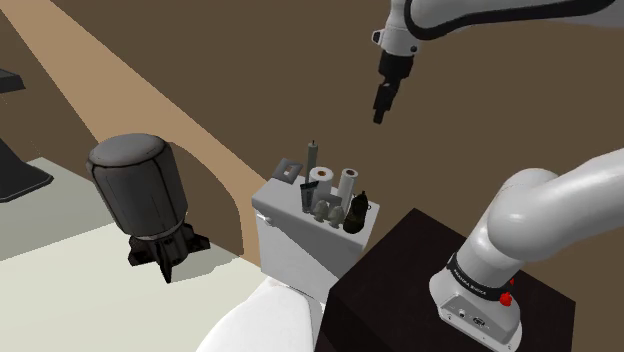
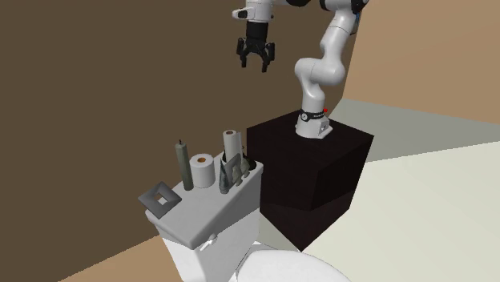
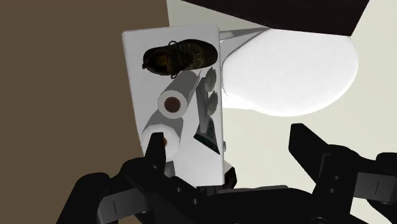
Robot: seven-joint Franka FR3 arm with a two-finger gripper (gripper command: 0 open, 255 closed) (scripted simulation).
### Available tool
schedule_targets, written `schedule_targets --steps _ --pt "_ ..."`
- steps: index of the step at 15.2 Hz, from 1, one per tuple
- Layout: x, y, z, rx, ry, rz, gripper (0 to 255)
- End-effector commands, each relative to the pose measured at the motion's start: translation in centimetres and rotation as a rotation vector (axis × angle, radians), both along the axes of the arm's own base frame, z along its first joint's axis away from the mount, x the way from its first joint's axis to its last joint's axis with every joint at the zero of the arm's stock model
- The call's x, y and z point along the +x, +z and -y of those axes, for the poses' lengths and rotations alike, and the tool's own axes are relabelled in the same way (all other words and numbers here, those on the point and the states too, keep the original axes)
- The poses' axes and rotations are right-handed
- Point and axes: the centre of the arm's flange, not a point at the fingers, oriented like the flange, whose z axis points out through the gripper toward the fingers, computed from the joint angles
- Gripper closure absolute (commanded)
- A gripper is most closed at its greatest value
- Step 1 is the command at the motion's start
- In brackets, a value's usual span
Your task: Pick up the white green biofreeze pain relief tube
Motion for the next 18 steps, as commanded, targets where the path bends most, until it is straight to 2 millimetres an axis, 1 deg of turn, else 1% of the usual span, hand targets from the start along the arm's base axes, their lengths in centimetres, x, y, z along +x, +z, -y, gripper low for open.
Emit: schedule_targets --steps 1,9,18 --pt "1.9 -2.3 0.2 0.003 0.035 -0.01 0" --pt "8.2 -11.1 0.8 0.015 0.171 -0.057 0" --pt "14.9 -21.4 0.4 0.029 0.323 -0.109 0"
